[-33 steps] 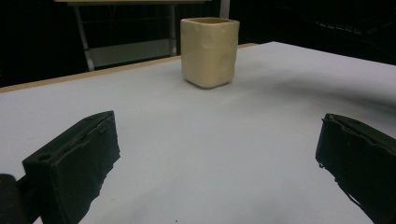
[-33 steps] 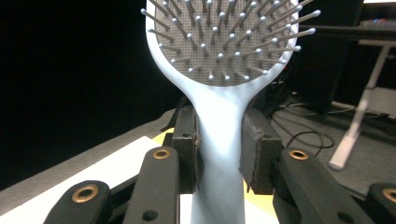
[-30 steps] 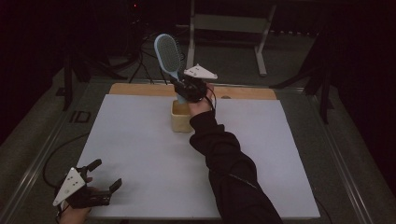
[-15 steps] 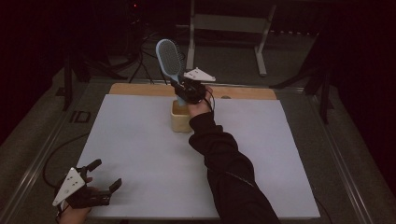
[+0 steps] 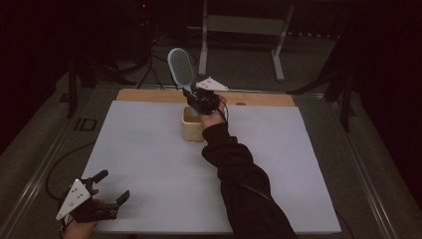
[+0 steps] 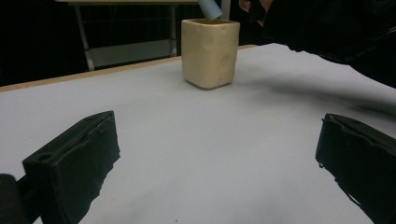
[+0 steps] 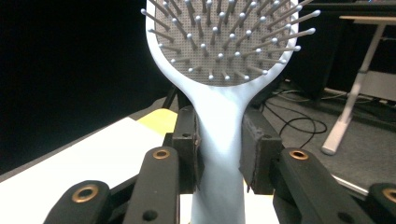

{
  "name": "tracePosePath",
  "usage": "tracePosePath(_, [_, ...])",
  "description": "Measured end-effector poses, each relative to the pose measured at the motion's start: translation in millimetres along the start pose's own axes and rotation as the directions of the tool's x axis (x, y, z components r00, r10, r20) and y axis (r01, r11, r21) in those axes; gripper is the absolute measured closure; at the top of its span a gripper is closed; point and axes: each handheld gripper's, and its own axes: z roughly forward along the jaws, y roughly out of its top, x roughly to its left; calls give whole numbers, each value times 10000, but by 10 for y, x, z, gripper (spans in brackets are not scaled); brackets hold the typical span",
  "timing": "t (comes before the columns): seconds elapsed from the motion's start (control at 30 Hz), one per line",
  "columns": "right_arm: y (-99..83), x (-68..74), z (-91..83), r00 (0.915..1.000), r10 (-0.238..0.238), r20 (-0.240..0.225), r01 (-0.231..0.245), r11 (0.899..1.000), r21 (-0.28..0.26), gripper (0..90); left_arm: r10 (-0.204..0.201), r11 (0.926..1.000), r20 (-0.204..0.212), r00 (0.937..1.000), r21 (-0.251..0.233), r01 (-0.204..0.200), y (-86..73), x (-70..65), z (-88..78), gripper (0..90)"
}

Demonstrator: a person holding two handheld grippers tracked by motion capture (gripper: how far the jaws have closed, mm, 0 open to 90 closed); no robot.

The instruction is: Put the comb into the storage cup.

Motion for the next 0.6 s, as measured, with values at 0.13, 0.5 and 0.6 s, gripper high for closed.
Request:
tracePosePath(0.13, [-47,-16,6,10000,51,-63,-51,10000,6,701,-15,10000,-27,10000,-4,15,-1,2,-1,0])
tracePosePath(0.5, [-159,-12,-22,10000,16,35,-16,10000,-33,700,-8,10000,-37,10000,-3,8,-2,1,-5,0])
tracePosePath(0.6, [-189,4,-43,10000,-24,27,25,10000,-89,700,-19,10000,-56,10000,3,19,-3,4,-9,0])
